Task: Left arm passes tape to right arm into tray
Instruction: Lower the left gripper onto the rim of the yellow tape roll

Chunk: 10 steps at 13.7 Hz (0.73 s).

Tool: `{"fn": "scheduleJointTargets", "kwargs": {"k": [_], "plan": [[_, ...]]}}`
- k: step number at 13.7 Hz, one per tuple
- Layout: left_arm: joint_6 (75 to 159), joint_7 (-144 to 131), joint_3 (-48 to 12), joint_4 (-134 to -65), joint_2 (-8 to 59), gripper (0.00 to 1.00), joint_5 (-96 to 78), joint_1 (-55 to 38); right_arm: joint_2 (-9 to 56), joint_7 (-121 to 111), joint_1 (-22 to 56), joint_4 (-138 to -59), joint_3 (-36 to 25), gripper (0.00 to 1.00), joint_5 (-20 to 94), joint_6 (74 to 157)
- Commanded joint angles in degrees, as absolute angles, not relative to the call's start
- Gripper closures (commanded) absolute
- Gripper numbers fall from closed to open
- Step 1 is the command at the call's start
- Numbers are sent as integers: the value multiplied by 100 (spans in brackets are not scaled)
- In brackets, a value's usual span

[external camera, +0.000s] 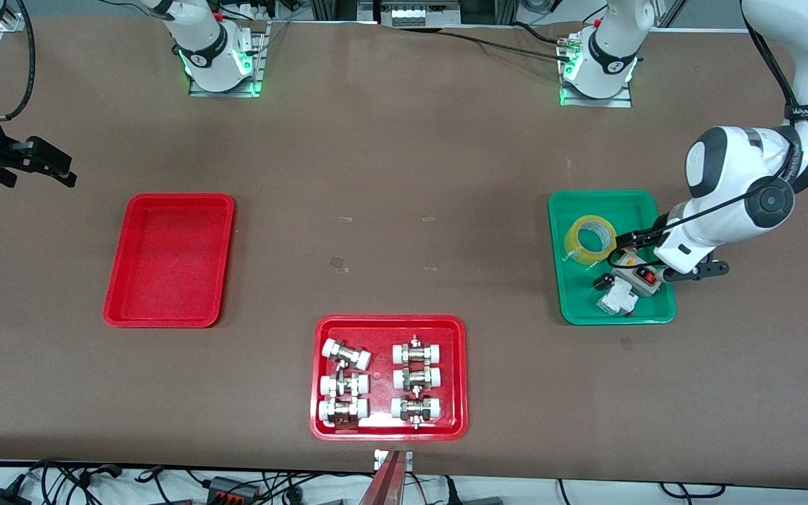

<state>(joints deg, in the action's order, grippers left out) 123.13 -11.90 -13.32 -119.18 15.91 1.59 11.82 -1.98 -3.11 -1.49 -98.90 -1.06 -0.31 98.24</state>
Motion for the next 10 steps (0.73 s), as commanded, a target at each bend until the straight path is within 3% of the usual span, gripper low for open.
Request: {"fn": "scheduleJointTargets", "kwargs": {"k": [1,3,10], "plan": [[12567,-1336,-1389,-12110,1643,0,237,1143,-229,-422,-202,-9923,-114,0,-9,9782],[13015,-1336,-1389,-12313,1766,0,237,1160,-237,-422,-202,-9923,-114,0,-9,9773],[13174,-1336,-1389,-12445,1969,0,237,1151,-237,-422,-202,-9932,-114,0,-9,9747]]}}
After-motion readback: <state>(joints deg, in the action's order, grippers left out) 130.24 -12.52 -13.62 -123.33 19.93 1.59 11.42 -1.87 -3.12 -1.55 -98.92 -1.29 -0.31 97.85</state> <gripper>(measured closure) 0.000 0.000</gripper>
